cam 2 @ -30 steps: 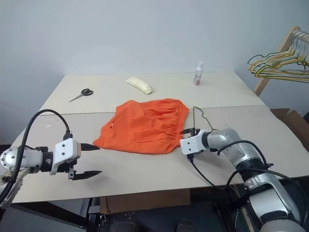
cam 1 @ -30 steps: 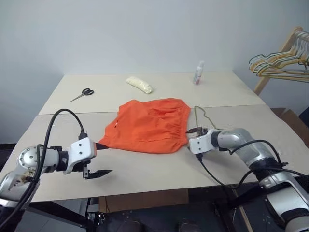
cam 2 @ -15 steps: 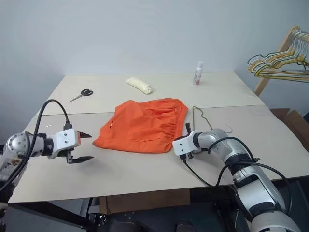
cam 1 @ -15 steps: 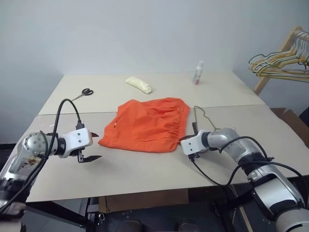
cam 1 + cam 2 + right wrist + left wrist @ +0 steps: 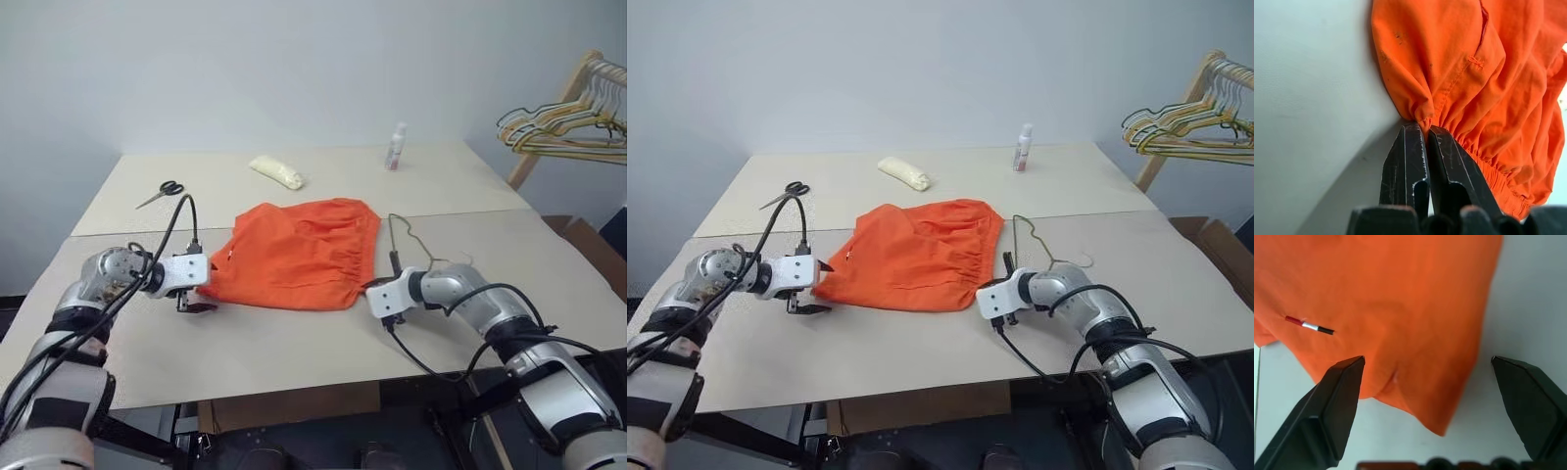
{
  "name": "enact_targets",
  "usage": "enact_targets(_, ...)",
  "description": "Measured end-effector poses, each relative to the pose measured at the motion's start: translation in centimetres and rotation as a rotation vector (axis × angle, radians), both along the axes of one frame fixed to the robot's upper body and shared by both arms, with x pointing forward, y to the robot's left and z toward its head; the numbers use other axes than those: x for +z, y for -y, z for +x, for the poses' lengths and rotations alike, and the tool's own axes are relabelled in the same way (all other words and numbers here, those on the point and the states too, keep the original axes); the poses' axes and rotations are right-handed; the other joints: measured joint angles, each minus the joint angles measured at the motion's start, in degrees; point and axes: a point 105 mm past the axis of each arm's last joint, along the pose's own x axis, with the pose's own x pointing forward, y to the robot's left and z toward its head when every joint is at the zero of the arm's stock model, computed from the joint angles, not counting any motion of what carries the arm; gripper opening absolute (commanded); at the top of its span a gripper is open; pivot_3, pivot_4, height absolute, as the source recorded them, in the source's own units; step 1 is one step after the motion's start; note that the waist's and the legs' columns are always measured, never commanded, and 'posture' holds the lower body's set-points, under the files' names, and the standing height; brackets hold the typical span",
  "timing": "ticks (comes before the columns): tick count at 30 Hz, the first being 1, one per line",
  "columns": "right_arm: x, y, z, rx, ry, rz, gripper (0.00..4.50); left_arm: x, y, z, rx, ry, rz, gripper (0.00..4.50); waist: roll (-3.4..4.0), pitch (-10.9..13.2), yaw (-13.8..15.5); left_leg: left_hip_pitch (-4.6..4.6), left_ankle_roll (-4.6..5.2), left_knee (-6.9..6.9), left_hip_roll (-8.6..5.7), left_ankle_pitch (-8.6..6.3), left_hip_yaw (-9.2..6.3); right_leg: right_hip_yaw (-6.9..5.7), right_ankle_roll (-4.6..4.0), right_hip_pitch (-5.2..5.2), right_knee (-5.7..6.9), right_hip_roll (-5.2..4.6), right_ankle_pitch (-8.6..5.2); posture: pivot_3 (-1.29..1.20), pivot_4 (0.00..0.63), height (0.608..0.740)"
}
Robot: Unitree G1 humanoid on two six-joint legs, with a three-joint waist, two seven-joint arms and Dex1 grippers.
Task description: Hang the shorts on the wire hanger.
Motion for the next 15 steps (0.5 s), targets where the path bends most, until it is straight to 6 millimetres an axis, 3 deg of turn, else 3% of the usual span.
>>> enact_targets(11, -0.1, 0.2, -0.6, -0.013, -0.015, 0.005, 0.0, -1.1, 0.4, 0.4, 0.011, -0.011, 0.013, 0.24, 0.0, -0.01, -0.44, -0.03, 0.21, 0.11, 0.0, -0.12, 0.0, 0.02, 0.0, -0.04, 0.08, -0.02, 0.0, 0.13, 0.0, 0.74)
enact_targets(12, -0.1, 0.3, -0.6, -0.016, -0.017, 0.006, 0.0, -1.2, 0.4, 0.2, 0.007, -0.017, 0.011, 0.01, 0.0, -0.01, -0.5, -0.04, 0.2, 0.12, 0.0, -0.11, 0.0, 0.02, 0.0, -0.04, 0.08, -0.02, 0.0, 0.13, 0.0, 0.74)
enact_targets(15, 0.0, 0.3, -0.5, -0.026, -0.02, 0.011, 0.0, -1.3, 0.5, -0.1, -0.011, -0.029, 0.003, 0.01, 0.0, -0.01, -0.62, -0.04, 0.2, 0.12, 0.01, -0.11, 0.0, 0.02, 0.0, -0.05, 0.07, -0.02, 0.0, 0.13, 0.0, 0.74)
